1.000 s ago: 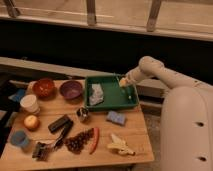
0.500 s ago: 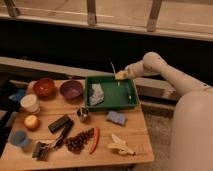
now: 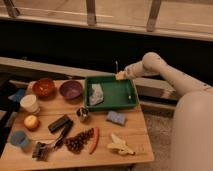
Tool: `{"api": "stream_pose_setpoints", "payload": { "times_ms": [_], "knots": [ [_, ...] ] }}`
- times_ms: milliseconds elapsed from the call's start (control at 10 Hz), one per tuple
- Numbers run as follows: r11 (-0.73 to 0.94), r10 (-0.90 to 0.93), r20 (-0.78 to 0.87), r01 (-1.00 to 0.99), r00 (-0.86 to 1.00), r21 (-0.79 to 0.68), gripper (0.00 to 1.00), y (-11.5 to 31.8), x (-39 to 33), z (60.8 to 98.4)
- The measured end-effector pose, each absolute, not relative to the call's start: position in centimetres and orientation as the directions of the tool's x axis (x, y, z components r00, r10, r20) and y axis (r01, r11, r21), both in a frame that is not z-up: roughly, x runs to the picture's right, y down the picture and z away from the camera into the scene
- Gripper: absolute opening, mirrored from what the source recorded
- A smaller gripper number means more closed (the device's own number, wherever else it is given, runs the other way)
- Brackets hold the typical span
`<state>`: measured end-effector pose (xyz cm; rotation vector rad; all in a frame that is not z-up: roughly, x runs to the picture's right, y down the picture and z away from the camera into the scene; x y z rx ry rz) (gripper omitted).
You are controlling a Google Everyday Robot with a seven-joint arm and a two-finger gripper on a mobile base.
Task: Place fork in red bowl
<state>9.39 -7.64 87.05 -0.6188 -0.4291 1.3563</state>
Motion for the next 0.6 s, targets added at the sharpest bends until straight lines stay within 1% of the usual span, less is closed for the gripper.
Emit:
{"api": "stream_pose_setpoints", "payload": {
  "times_ms": [200, 300, 600],
  "knots": [
    [0.170, 0.970, -0.015, -0.725, 0.241, -0.667, 0.00, -7.7, 5.9, 85.9],
    [0.227, 0.956, 0.027, -0.681, 0.291, -0.697, 0.00, -7.4, 2.8, 84.5],
    [0.328, 0.919, 0.116, -0.568, 0.376, -0.755, 0.00, -6.3, -2.7, 81.4]
  ]
}}
